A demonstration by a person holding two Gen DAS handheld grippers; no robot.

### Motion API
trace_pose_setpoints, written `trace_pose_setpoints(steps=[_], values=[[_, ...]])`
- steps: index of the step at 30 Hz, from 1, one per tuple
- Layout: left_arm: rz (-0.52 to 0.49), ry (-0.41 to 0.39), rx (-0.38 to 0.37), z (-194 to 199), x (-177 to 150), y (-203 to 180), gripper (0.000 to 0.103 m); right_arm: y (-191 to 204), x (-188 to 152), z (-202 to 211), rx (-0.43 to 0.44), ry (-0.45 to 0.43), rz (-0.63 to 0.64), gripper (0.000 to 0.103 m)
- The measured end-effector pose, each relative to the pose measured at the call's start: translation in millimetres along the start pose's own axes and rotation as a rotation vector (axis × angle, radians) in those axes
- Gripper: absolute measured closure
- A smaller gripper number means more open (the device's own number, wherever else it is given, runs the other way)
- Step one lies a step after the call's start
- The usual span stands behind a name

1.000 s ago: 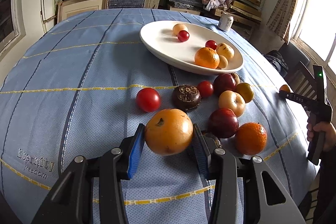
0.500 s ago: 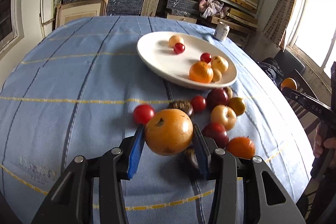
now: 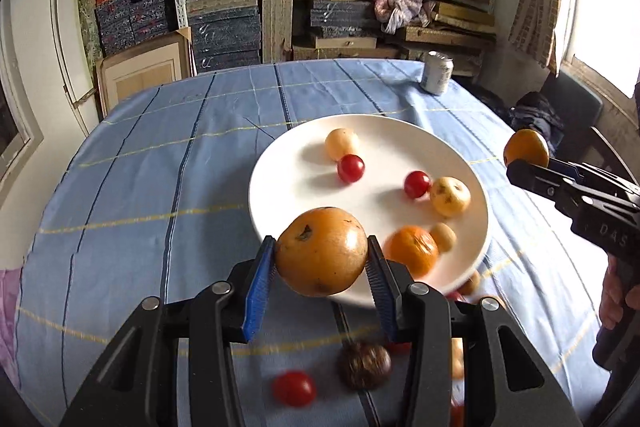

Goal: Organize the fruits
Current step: 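Carry the tangerine with the right tool while the left tool carries the grapefruit over the plate, then open the right tool to drop the tangerine on the plate while the left tool releases the grapefruit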

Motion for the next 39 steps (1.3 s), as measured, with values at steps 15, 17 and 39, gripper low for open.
trace_pose_setpoints(steps=[15,17,39], values=[[0.016,0.069,0.015,-56.5,1.0,31.6,0.058,8.7,-13.1,-85.6,0.055,0.096,0.030,0.066],[0.026,0.066,-0.005,-55.0,0.2,29.6,0.058,10.6,-15.9,-86.8,0.055,0.099,0.041,0.066],[0.058,-0.006,0.017,-6.9,-14.1,17.2,0.004,14.0,-17.4,-11.1,-0.076,0.031,0.111,0.005]])
Point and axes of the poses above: each gripper's, at about its wrist camera, not at the fingertips, and z roughly against the way its jaws point, y to its left, x to its top, the point moved 3 cm from there along -z, roughly the way its jaws point, and after that the axes turned 14 degrees about -y, right-handed, at the moved point
